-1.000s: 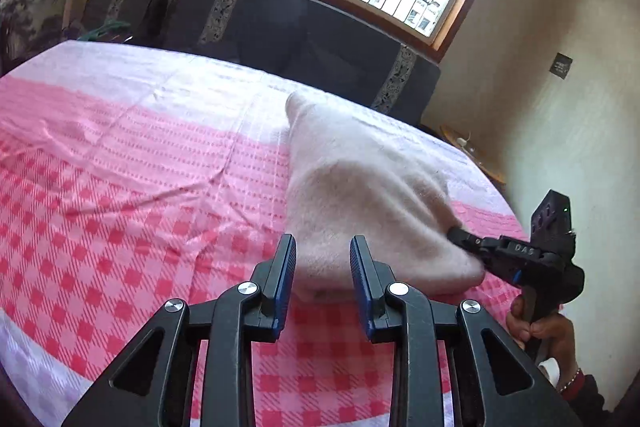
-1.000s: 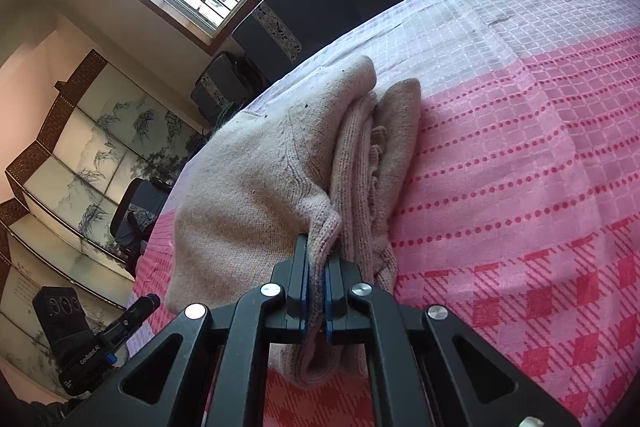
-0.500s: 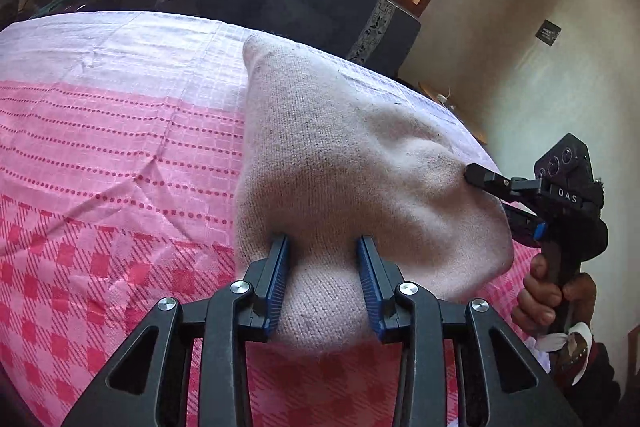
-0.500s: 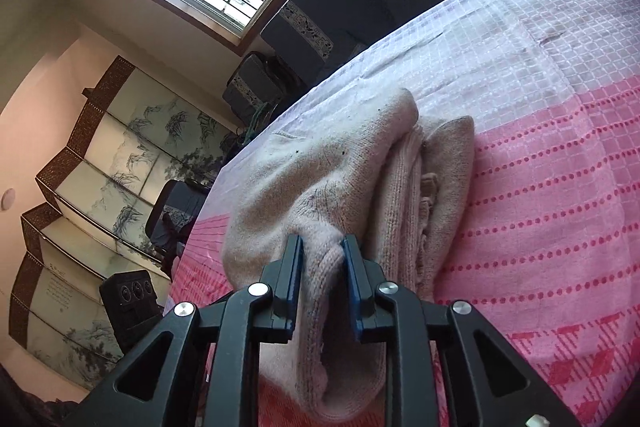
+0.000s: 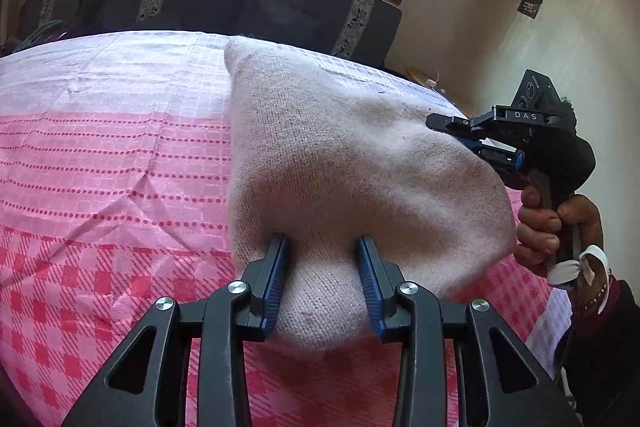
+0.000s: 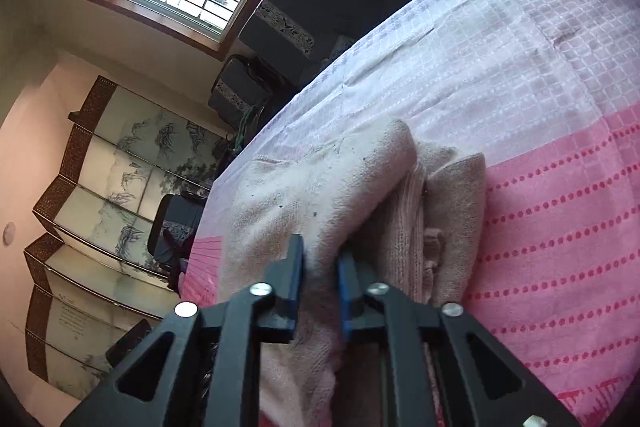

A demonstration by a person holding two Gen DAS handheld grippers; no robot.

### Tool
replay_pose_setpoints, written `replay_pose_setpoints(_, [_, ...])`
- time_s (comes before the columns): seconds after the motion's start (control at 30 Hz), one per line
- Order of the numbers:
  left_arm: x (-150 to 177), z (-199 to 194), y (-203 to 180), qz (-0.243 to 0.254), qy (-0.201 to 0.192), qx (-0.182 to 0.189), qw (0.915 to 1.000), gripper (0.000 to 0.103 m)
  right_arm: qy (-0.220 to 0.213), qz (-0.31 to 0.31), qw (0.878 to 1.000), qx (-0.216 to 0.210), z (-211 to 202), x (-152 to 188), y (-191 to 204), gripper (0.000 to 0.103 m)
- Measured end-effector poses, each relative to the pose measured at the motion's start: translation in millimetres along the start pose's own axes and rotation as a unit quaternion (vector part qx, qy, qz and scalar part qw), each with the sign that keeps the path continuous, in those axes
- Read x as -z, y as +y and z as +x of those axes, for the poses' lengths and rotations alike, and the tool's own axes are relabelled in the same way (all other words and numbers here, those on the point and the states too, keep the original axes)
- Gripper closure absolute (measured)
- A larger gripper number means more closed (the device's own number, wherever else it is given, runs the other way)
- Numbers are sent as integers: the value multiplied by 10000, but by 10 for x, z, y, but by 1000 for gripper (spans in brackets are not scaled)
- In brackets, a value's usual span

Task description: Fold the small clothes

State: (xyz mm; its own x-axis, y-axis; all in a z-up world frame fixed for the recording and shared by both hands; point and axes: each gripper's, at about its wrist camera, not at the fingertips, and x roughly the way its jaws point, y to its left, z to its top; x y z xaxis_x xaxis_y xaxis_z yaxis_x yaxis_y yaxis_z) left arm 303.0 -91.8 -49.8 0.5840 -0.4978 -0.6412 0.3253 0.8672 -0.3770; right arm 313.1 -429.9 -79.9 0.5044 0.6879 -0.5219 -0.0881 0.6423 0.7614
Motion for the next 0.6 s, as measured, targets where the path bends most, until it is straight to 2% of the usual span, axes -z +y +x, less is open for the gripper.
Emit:
replay_pose_setpoints(0.07, [5, -9, -13, -18, -6, 28, 10000, 66, -156, -137, 9996, 206, -42, -18, 41, 95])
replay_pose_setpoints(0.17, [16, -2, 19, -86, -10, 230, 9997, 65, -757, -511, 9937, 645, -315, 32, 109, 96])
replay_pose_setpoints(0.23, [26, -2, 36, -125, -24, 296, 9995, 64, -607, -489, 9945, 700, -311, 49, 10, 97])
replay_pose_setpoints(0.3, [41, -4, 34, -105, -43, 315, 9994, 62, -208, -501, 9946, 889, -137, 114, -114, 97])
replay_pose_setpoints(0.43, [67, -2, 43, -110, -74, 331, 9994, 61, -378, -27, 9989, 287, -217, 104, -301, 96])
replay_pose_setpoints(0.5, [70, -2, 29, -47, -75, 286, 9996, 60, -425, -74, 9986, 301, -252, 116, -256, 90])
replay_pose_setpoints(0.6, [65, 3, 5, -18, -78, 261, 9996, 58, -577, -161, 9978, 287, -379, 185, -116, 89])
